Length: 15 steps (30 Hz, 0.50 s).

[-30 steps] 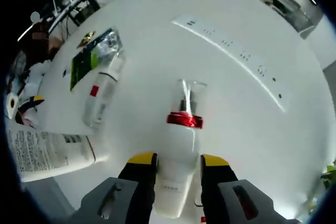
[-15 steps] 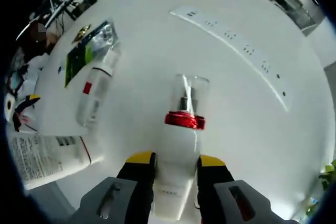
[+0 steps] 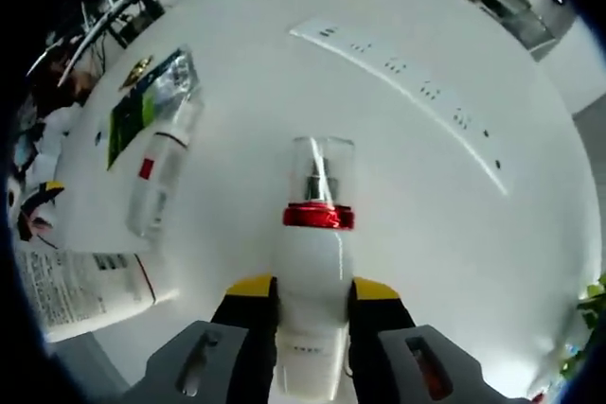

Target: Arrange the skincare products in the storage area until every visible bottle or jar stands upright without overlapping.

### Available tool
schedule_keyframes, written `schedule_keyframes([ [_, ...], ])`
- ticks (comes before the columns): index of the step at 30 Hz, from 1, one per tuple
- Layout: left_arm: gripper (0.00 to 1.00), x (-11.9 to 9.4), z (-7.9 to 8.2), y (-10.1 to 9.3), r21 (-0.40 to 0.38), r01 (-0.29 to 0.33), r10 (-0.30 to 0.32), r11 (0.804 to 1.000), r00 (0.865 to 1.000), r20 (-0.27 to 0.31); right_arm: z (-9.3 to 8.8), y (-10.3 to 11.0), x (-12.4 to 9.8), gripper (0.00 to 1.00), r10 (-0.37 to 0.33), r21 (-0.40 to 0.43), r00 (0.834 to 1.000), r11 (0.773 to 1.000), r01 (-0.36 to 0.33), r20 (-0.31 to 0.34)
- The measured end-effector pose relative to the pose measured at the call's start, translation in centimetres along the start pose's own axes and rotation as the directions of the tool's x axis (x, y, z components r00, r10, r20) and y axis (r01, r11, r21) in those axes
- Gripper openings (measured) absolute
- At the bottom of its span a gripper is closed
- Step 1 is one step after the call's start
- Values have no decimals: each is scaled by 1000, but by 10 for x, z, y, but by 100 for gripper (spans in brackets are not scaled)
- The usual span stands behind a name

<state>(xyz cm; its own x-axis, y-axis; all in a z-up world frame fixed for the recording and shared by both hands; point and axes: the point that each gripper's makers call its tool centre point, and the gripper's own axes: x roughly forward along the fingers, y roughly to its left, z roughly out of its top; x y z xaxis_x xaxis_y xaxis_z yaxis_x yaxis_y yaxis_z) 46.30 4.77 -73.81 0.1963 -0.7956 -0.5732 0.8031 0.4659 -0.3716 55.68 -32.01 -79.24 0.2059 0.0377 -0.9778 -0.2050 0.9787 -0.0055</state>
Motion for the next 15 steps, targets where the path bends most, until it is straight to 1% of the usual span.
schedule_keyframes([
  [2, 94, 0, 0, -1, 0, 1, -1, 1000, 1000, 1, -2, -5, -1, 19, -29, 23, 1000, 999, 29, 10],
  [5, 94, -1, 2, -2, 3, 2, -2, 1000, 1000, 2, -7, -2, -5, 19, -27, 13, 999, 1000, 26, 34],
  [6, 94, -1, 2, -2, 4, 3, -3, 1000, 1000, 3, -8, 0, -7, 19, -25, 27, 998, 999, 23, 63],
  [9, 94, -1, 4, -4, 11, 6, -6, 1000, 1000, 5, -10, 1, -12, 19, -11, 78, 994, 997, 2, 113],
  [10, 93, -1, 5, -5, 12, 8, -8, 1000, 1000, 6, -10, 2, -15, 19, -7, 107, 990, 994, -9, 143],
  [12, 93, -1, 7, -7, 16, 11, -11, 1000, 1000, 7, -10, 2, -20, 19, -7, 137, 983, 990, -19, 183],
  [13, 93, -1, 8, -8, 18, 13, -13, 1000, 1000, 8, -10, 4, -24, 19, -3, 155, 977, 987, -31, 215],
  [15, 94, 0, 10, -11, 22, 19, -20, 1000, 1000, 12, -12, 7, -30, 19, -7, 175, 966, 984, -39, 258],
])
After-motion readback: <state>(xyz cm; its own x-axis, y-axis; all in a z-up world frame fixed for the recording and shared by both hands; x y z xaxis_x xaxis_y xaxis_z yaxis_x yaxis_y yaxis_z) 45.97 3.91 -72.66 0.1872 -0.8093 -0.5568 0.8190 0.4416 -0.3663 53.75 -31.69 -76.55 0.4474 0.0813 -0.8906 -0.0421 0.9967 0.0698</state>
